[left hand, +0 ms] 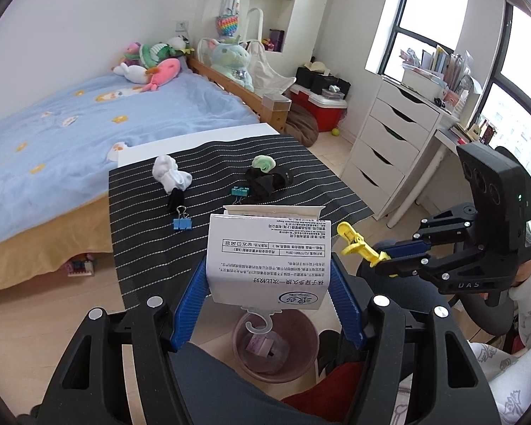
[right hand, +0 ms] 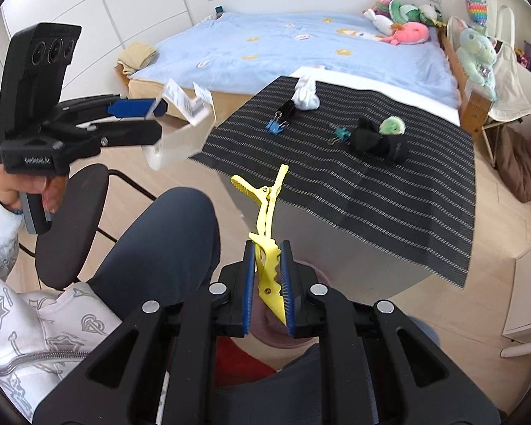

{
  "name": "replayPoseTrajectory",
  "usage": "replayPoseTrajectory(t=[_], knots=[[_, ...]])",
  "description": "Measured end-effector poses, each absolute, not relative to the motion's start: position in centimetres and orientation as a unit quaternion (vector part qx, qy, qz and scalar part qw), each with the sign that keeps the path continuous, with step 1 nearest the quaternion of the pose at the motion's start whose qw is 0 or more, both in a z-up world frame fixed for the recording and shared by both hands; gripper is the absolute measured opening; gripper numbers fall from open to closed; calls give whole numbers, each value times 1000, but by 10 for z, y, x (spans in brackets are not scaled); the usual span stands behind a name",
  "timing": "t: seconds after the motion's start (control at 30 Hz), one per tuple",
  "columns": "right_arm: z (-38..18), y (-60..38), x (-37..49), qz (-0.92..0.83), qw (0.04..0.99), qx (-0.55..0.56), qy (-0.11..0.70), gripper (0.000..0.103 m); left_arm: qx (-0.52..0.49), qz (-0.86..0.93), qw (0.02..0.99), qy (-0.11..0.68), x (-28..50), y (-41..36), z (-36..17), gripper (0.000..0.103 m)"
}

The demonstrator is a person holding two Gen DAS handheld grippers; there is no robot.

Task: Collect trash
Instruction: 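Lift the white box with the left tool while the right tool drops the yellow clip into the bin, then carry the white box over the pink bin and open the left tool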

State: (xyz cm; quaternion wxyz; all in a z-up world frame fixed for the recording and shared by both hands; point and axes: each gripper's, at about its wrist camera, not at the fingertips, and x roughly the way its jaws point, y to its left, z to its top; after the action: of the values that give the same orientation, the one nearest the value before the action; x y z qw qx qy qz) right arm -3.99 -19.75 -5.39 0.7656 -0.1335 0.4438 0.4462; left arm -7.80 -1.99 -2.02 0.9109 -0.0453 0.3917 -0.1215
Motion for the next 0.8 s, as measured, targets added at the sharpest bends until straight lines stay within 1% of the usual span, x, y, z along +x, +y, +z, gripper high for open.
replayPoseTrajectory(t=[0.07,0.1,0.13,0.17,0.23,0.33,0.43,0.7,0.8], knots=[[-56,-196,-42,451,762,-132,445,14,-50,-122,911,391,-80,-18,-20,64],[-56,-194,-42,453,761,-133,445,17,-52,-122,911,390,-81,-17,-20,64],[-57,-192,-43,451,761,-136,445,18,-52,-122,912,389,-81,-16,-20,64],[-58,-192,-43,450,762,-138,446,23,-51,-122,912,389,-80,-17,-20,64],[-59,-192,-42,445,764,-139,445,63,-51,-123,912,389,-80,-17,-20,64],[-57,-196,-40,443,770,-122,442,78,-47,-126,911,390,-80,-19,-20,64],[-55,-200,-38,440,774,-112,442,87,-42,-132,909,394,-80,-22,-23,64],[-52,-206,-33,433,777,-89,448,96,-35,-145,905,398,-80,-32,-23,64],[-48,-209,-32,426,783,-86,445,97,-30,-151,904,399,-80,-36,-22,64]])
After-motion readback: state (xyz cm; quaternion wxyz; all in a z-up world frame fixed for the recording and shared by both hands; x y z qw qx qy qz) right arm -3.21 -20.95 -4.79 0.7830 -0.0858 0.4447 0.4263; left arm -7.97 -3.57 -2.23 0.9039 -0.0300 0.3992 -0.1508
